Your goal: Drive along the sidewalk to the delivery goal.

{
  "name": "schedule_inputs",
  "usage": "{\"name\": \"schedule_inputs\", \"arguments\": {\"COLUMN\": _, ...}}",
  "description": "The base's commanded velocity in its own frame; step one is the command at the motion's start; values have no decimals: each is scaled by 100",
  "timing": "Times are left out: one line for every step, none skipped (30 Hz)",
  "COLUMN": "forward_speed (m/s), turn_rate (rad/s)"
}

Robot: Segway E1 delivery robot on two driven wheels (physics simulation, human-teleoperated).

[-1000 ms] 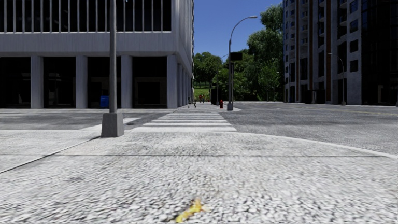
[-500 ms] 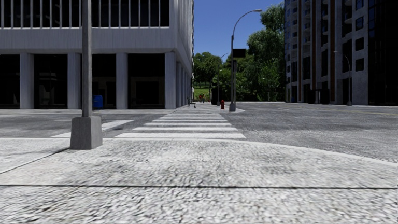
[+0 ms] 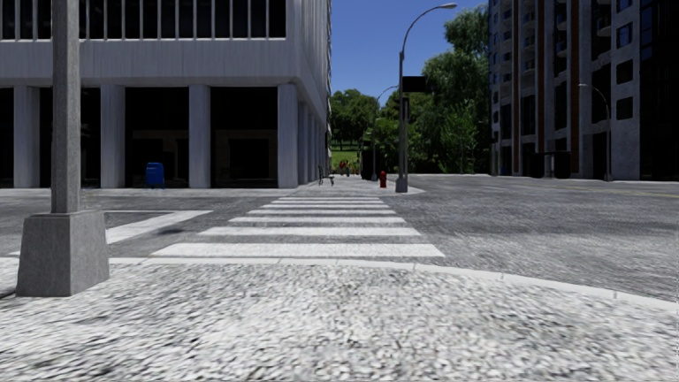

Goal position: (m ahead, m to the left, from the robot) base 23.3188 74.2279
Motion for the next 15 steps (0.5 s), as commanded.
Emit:
{"name": "schedule_inputs", "arguments": {"forward_speed": 200, "turn_rate": 0}}
{"name": "schedule_inputs", "arguments": {"forward_speed": 200, "turn_rate": 0}}
{"name": "schedule_inputs", "arguments": {"forward_speed": 200, "turn_rate": 0}}
{"name": "schedule_inputs", "arguments": {"forward_speed": 200, "turn_rate": 0}}
{"name": "schedule_inputs", "arguments": {"forward_speed": 200, "turn_rate": 0}}
{"name": "schedule_inputs", "arguments": {"forward_speed": 200, "turn_rate": 0}}
{"name": "schedule_inputs", "arguments": {"forward_speed": 200, "turn_rate": 0}}
{"name": "schedule_inputs", "arguments": {"forward_speed": 200, "turn_rate": 0}}
{"name": "schedule_inputs", "arguments": {"forward_speed": 200, "turn_rate": 0}}
{"name": "schedule_inputs", "arguments": {"forward_speed": 200, "turn_rate": 0}}
{"name": "schedule_inputs", "arguments": {"forward_speed": 200, "turn_rate": 0}}
{"name": "schedule_inputs", "arguments": {"forward_speed": 200, "turn_rate": 0}}
{"name": "schedule_inputs", "arguments": {"forward_speed": 200, "turn_rate": 0}}
{"name": "schedule_inputs", "arguments": {"forward_speed": 200, "turn_rate": 0}}
{"name": "schedule_inputs", "arguments": {"forward_speed": 200, "turn_rate": 0}}
